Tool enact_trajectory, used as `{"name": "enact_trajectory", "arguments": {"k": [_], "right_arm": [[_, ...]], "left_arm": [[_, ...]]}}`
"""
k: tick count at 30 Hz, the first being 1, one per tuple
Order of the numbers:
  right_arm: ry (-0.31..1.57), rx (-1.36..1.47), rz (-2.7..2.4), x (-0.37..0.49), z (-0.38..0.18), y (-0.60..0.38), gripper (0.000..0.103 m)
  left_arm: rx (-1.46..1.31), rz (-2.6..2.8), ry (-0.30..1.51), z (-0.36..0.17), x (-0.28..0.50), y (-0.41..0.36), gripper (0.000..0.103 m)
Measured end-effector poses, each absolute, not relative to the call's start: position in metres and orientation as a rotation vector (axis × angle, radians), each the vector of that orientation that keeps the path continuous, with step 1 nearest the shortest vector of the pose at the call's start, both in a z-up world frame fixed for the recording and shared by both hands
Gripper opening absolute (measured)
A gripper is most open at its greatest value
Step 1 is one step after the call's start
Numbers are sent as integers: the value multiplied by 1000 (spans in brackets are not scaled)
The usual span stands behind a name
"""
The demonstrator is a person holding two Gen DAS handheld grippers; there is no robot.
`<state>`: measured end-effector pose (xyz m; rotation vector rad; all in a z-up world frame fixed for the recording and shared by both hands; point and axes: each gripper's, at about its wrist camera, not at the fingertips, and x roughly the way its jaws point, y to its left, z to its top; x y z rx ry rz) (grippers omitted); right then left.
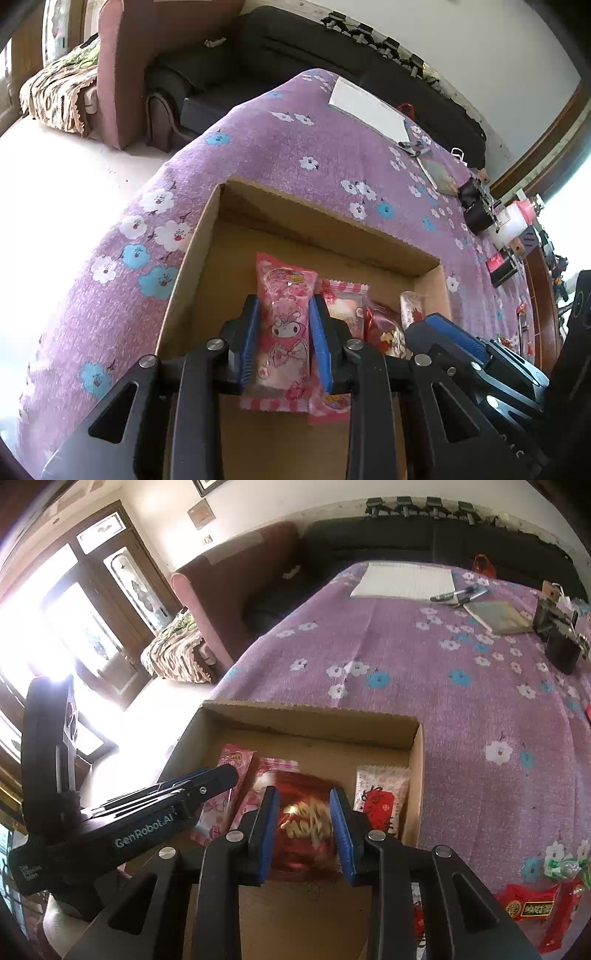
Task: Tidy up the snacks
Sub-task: 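Carry both bags over the box and release them inside, then grasp small red candy with left tool while right grasps red printed candy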
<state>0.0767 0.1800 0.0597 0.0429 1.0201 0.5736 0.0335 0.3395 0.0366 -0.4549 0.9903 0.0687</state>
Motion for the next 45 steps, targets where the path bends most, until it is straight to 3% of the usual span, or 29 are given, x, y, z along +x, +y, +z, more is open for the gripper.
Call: {"name": "enact_trajectory", "arguments": {"k": [9,12,14,20,28,34,37,45], "right_arm": [[905,110,543,65,105,107,40],[885,94,457,64,106,63,44],[898,62,400,65,94,41,46],[1023,41,338,73,43,17,46],[1067,-5,365,78,20,48,45],[1053,-203,319,35,18,48,39],[1073,-220,341,4,19,23,40],[1024,-12,352,-27,50,-50,45]], "left_arm": [[-481,56,902,76,-13,335,32],[-511,34,858,90,-42,327,62],[-527,12,815,97,-59,318,71],[-551,-60,821,93,-75,287,72],[-553,-93,866,81,-78,253,72],[-548,-84,869,77,-90,256,72],[-549,-77,864,75,-96,261,72],[-527,-157,881,66,-98,243,72]]}}
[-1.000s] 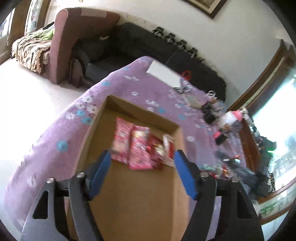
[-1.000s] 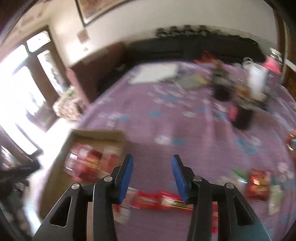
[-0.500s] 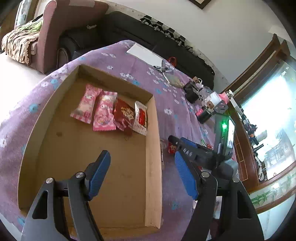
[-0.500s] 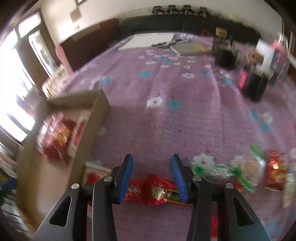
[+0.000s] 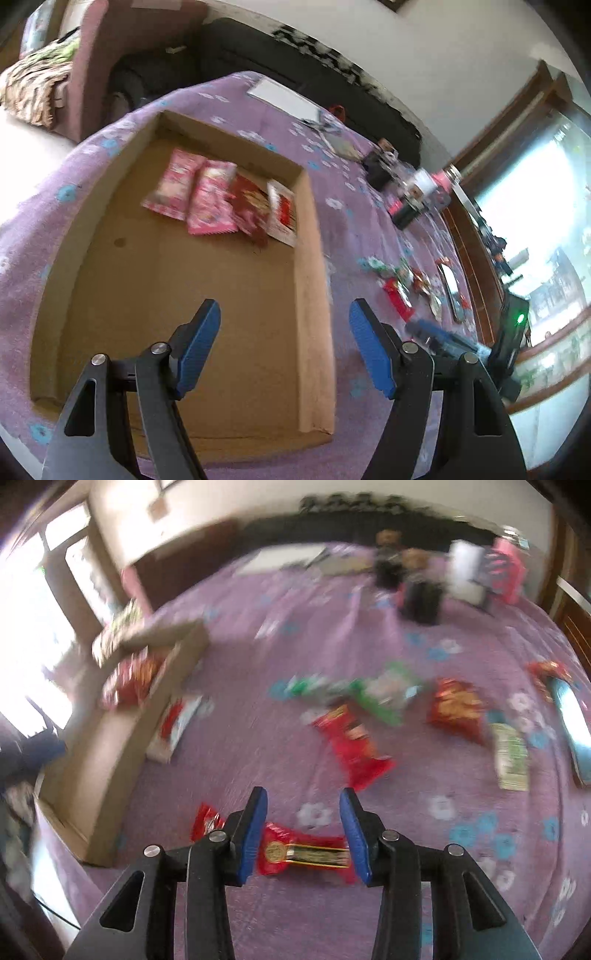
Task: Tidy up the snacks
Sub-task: 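Grasp small red candy with left tool while right grasps red printed candy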
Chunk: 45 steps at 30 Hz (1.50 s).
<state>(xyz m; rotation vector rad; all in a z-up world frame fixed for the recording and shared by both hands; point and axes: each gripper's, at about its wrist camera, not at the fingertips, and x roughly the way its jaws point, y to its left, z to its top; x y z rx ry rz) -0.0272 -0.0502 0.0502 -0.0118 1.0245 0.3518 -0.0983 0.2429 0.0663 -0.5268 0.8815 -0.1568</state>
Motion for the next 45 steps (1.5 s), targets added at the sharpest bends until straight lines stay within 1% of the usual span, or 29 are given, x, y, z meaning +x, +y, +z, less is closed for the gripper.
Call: {"name": "enact_trajectory", "arguments": {"k": [3,9,15,16,18,22,27,30,32,34,38,45], "right_arm": [[1002,21,355,-32,58,-65,46],[1033,-28,371,-45,43,-60,46],[914,-4,451,-60,58,-54,46],[907,-12,459,-57,58,-51,48],[932,2,499,-44,51,-46,51],[1088,63,545,-28,25,-51,52],[1104,24,622,-54,25,-61,52],[1075,-5,584,-61,24,-60,51],[1050,-38,536,-62,22,-57,48],[1030,-96,483,-62,22,-52,28],[1013,-74,398,-57,22,-72,28],[982,72,378,-52,21,-113,28]], "left_arm": [[-473,-215,877,72,-103,226,72],[-414,-278,881,74,-105,199,72],[-311,-358,902,73,-107,162,72],[-309,-364,908,72,-107,158,72],[-321,-375,921,71,-105,150,72],[-333,-382,933,70,-107,148,72],[-360,-379,930,69,-103,153,72],[-364,-393,947,67,-95,140,72],[-342,-406,955,68,-92,128,72],[-289,-414,959,70,-90,113,72],[-197,-402,979,65,-84,92,72],[-62,-316,1016,37,-68,65,72]]}}
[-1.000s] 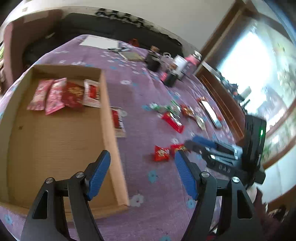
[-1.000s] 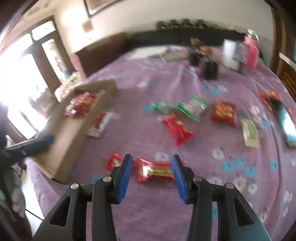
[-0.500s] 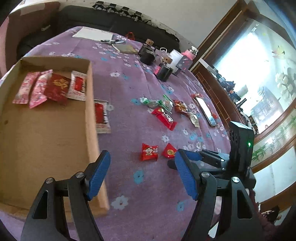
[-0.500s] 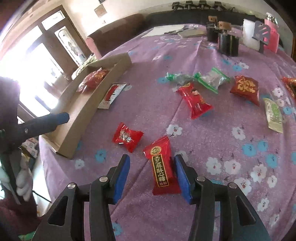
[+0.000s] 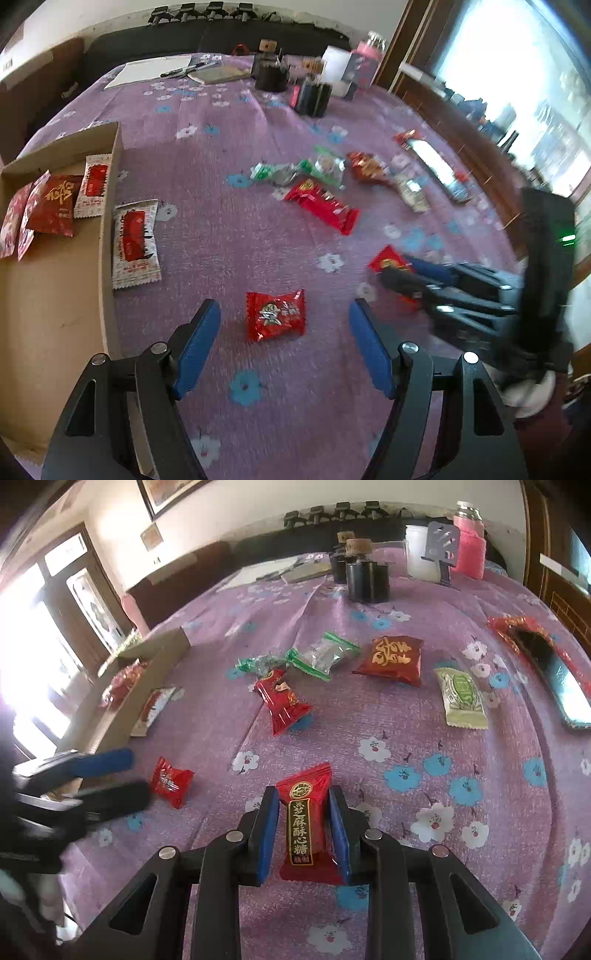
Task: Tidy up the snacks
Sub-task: 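Grasp small red candy with left tool while right grasps red printed candy, then carry both red candies over the cardboard box to drop them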
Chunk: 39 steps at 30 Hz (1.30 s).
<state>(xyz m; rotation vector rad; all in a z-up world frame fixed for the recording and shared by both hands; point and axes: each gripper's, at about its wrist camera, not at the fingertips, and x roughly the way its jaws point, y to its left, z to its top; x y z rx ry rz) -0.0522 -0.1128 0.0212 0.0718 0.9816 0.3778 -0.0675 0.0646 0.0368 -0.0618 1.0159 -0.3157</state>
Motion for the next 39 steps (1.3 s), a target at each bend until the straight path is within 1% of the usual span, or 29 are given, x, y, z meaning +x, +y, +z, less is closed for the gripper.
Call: {"name": "enact_trajectory", "arguments": {"k": [4,6,7,8,9,10,17,24,27,31,39], "right_arm": [[959,51,375,-55,22,-111,29],[950,34,370,-58,22,-110,29],[947,28,368,-58,22,-109,30],[945,27,368,-59,22,-108,30],[942,25,367,-59,22,-108,30],[941,24,366,-59,21,-107,30],[929,27,350,-61,21,-107,27],[908,30,313,-63,27,-110,27],[898,45,321,-67,36,-105,27],[879,10,353,-67,52,-82,27],[858,-49,470,-58,81,-8,27]], "left_arm": [[-8,-289,1032,24,-63,56,72],[23,-275,1008,22,-64,54,71],[36,-270,1004,21,-64,52,64],[59,-254,988,21,-65,51,54],[97,-230,973,22,-66,49,30],[115,-218,968,22,-67,48,26],[-15,-237,971,29,-69,67,26],[-182,-273,917,60,-83,106,26],[-197,-233,883,73,-87,127,26],[-230,-163,857,77,-86,159,26],[-290,-31,874,65,-78,227,26]]}}
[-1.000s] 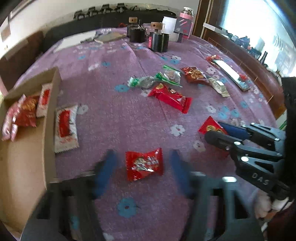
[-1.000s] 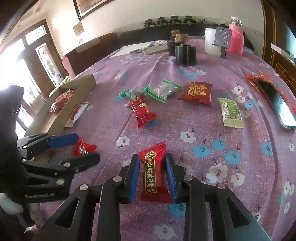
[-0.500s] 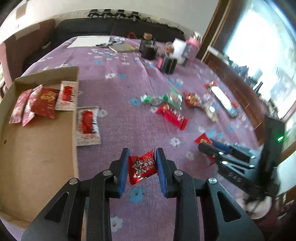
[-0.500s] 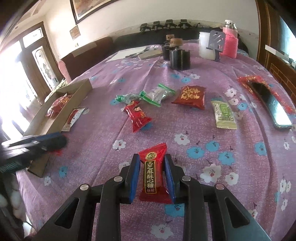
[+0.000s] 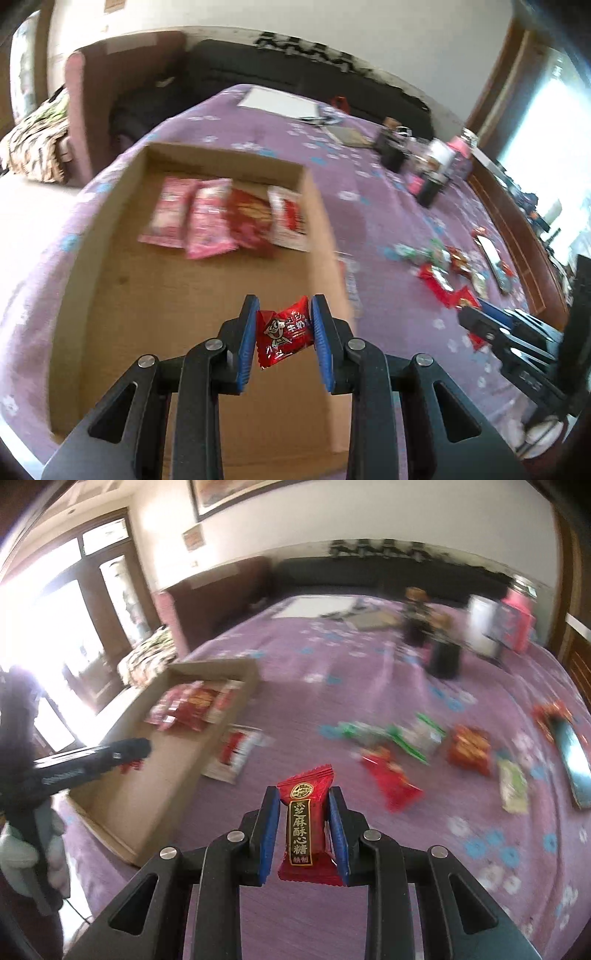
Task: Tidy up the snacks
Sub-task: 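Carry both red candies over the cardboard box to drop them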
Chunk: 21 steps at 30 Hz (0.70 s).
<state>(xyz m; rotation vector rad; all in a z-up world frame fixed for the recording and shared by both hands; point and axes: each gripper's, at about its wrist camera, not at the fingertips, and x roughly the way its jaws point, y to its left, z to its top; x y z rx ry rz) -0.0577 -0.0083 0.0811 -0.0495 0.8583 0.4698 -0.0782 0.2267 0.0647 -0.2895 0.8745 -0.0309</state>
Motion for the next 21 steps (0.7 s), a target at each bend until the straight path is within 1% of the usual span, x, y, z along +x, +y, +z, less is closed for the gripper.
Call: {"name": "enact_trajectory", "arguments": {"k": [8,15,21], "right_arm": [[865,-95,622,-43,89,87,27],[964,-87,699,-19,66,152,27],[1002,-114,716,-11,49,189,26]], "left_arm": [[-382,52,926,50,-57,290,26],[-427,106,968,35,-45,319,26],[-427,104,959,36,-43,323,26]]}}
